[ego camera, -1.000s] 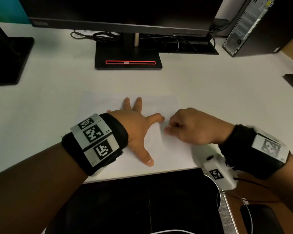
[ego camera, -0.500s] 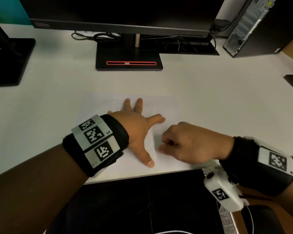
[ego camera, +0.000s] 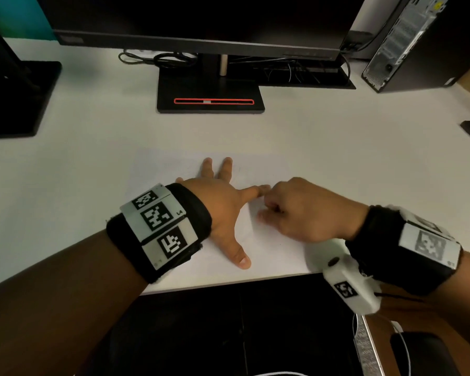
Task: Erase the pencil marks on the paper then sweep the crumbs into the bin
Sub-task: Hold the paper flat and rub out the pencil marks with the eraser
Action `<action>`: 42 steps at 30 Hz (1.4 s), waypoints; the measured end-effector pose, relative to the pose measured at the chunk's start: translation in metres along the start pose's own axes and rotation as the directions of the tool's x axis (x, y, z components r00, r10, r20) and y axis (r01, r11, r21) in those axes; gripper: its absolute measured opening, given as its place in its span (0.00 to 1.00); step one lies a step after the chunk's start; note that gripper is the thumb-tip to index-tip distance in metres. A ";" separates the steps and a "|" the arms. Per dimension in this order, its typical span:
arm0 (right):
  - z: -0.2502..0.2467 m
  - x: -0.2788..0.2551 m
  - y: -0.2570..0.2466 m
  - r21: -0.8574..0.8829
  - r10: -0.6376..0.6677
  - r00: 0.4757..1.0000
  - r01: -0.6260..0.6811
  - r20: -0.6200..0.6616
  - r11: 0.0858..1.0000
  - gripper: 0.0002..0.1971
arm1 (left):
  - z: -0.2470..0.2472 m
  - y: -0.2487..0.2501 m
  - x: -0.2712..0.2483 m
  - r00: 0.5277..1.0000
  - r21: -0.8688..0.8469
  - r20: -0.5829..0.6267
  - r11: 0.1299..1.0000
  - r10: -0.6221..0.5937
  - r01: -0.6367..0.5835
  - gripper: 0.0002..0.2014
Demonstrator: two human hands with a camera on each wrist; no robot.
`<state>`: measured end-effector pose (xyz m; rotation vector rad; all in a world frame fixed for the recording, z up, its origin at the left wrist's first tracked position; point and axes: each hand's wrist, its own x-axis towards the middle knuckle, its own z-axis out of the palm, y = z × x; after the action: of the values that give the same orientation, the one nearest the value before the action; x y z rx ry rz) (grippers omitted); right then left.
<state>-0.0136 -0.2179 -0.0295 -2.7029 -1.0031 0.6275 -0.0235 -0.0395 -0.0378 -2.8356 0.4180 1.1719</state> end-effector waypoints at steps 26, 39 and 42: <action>-0.002 0.000 0.020 0.053 0.113 0.993 -0.111 -0.043 0.992 0.23 | 0.000 0.000 -0.001 1.000 0.008 0.008 1.000 -0.018 0.018 0.70; 0.004 0.009 0.007 0.014 0.051 0.998 -0.052 0.041 0.999 0.23 | -0.002 0.002 -0.003 0.999 0.043 -0.002 0.998 -0.049 0.049 0.80; -0.005 0.014 0.018 0.028 0.112 0.994 -0.112 0.002 0.993 0.23 | -0.003 0.002 -0.002 0.998 0.067 -0.010 0.996 -0.060 0.061 0.82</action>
<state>0.0089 -0.2229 -0.0350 -2.7496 -0.8403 0.6569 -0.0232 -0.0411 -0.0348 -2.7757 0.3619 1.1146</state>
